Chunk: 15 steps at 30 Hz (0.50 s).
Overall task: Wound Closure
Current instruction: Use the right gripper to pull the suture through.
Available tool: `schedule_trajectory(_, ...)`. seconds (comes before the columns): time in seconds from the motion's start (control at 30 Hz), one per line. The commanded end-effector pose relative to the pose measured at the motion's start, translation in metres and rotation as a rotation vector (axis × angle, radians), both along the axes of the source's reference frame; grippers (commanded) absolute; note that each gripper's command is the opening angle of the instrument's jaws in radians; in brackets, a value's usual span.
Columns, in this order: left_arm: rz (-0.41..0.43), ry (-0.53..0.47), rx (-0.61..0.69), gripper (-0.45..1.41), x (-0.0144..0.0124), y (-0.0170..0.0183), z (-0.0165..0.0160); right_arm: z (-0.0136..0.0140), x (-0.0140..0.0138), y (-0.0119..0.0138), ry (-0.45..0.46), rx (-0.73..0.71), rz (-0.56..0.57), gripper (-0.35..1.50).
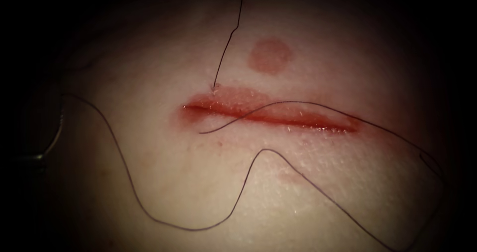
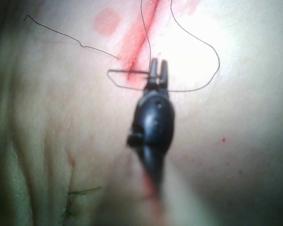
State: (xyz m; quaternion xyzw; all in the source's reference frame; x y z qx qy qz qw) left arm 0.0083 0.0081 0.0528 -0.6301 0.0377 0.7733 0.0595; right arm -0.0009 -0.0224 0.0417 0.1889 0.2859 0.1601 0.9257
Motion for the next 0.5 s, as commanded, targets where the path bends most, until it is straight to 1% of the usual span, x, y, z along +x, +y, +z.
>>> schedule_trajectory(0.03,0.001,-0.002,0.001,-0.35,-0.0005,-0.0002,0.0007,-0.0019,-0.0001,-0.0016,0.069,0.032,0.026,1.48)
schedule_trajectory(0.1,0.001,-0.002,0.001,-0.35,-0.0006,-0.0001,0.0007,-0.0044,0.0002,-0.0006,0.159,0.016,0.100,1.48)
schedule_trajectory(0.17,-0.001,-0.001,0.001,-0.35,-0.0008,-0.0001,0.0008,-0.0062,0.0009,0.0007,0.220,0.004,0.160,1.48)
schedule_trajectory(0.23,-0.002,-0.001,0.001,-0.35,-0.0009,-0.0001,0.0008,-0.0081,0.0021,0.0024,0.281,-0.010,0.231,1.48)
schedule_trajectory(0.3,-0.003,0.000,0.000,-0.35,-0.0011,-0.0002,0.0008,-0.0091,0.0039,0.0042,0.315,-0.012,0.282,1.48)
schedule_trajectory(0.33,-0.004,0.000,0.000,-0.35,-0.0011,-0.0002,0.0007,-0.0095,0.0054,0.0056,0.330,-0.014,0.315,1.48)
schedule_trajectory(0.4,-0.003,0.000,0.000,-0.35,-0.0011,-0.0002,0.0007,-0.0096,0.0081,0.0078,0.353,-0.057,0.338,1.48)
schedule_trajectory(0.43,-0.003,0.000,0.000,-0.35,-0.0011,-0.0002,0.0008,-0.0093,0.0100,0.0091,0.357,-0.087,0.344,1.48)
schedule_trajectory(0.5,-0.003,0.000,0.000,-0.35,-0.0010,-0.0002,0.0008,-0.0086,0.0130,0.0110,0.348,-0.132,0.336,1.48)
